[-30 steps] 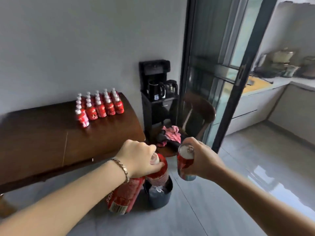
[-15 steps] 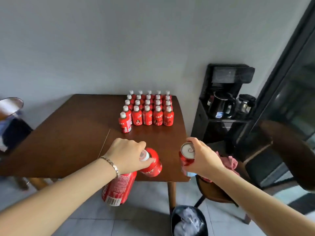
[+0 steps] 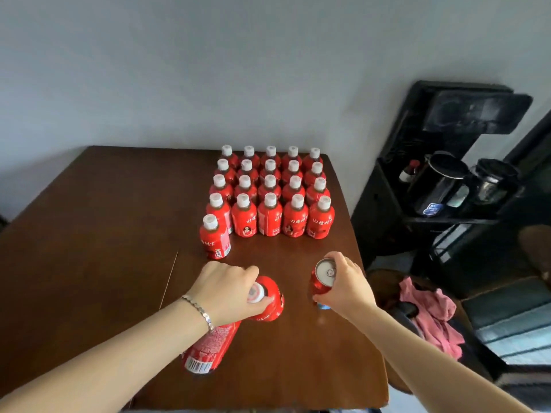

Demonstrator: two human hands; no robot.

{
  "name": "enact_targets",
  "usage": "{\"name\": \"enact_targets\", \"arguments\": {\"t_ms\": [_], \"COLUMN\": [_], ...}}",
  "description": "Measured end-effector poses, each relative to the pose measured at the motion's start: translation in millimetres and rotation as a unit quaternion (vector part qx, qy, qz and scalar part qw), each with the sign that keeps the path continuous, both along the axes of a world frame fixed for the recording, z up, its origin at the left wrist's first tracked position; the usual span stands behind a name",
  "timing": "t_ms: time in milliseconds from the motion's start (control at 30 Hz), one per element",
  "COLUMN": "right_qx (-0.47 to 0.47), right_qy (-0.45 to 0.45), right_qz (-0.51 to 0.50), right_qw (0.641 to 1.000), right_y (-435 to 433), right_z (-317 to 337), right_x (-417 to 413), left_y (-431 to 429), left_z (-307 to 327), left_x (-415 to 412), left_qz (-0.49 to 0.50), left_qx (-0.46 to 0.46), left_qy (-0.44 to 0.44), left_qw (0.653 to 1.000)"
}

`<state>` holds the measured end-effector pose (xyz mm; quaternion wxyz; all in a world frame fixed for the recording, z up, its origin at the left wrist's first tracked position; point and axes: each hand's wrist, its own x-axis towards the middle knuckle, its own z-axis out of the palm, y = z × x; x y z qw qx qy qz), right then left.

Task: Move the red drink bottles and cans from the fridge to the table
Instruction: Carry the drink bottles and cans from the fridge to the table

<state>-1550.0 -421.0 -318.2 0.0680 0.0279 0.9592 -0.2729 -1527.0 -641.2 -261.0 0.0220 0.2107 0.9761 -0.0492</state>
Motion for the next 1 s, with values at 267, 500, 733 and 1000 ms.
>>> {"name": "enact_targets", "arguments": {"t_ms": [267, 500, 733, 1000], "right_qx": [-0.021, -0.026, 0.077, -0.034], "right_qy": [-0.023, -0.024, 0.103, -0.054], "right_qz": [-0.084, -0.099, 0.199, 0.259], "right_qw": [0.996, 0.994, 0.971, 0.964], "right_y": [-45, -59, -61, -86], "right_z": [-34, -58, -44, -17], "right_x": [-93, -140, -139, -135], "left_y": [-23, -28, -22, -10], "left_z": [-45, -65, -77, -71], "left_x": [-97, -140, -164, -163], "left_qz": [-0.065, -0.062, -0.064, -0.065], "left_qx": [0.107, 0.122, 0.121, 0.141], "left_qy": [0.105, 0.05, 0.002, -0.013], "left_qw": [0.987, 0.989, 0.991, 0.988]}}
